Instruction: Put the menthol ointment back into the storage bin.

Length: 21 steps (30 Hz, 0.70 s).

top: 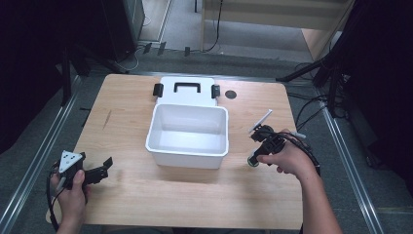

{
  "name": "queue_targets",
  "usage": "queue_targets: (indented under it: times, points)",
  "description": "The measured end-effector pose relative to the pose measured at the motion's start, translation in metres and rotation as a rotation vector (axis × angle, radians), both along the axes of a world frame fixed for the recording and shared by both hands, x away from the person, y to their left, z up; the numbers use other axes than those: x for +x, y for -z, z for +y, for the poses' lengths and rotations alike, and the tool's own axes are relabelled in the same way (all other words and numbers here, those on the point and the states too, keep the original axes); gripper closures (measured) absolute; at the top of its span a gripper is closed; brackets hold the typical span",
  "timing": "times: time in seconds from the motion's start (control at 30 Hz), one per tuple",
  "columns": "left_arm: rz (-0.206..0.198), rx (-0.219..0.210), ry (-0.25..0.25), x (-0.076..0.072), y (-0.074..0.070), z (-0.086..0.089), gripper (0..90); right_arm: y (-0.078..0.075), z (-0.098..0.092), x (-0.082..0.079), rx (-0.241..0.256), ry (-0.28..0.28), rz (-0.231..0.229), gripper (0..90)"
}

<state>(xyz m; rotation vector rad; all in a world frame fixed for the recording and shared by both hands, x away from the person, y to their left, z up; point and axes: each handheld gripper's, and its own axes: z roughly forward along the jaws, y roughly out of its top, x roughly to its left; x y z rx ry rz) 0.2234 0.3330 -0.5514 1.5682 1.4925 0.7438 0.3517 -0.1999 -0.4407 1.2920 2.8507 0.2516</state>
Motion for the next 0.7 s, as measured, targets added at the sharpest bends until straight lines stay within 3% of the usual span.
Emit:
queue_targets:
  times: [0.43, 0.7]
  points:
    - [0.001, 0.0, 0.0, 0.0, 0.0, 0.0, 0.0, -0.025, 0.021, 0.017, 0.011, 0.023, 0.019, 51.3]
    - [0.002, -0.007, 0.004, 0.001, 0.0, 0.0, 0.0, -0.05, 0.033, 0.031, 0.006, 0.043, 0.012, 51.3]
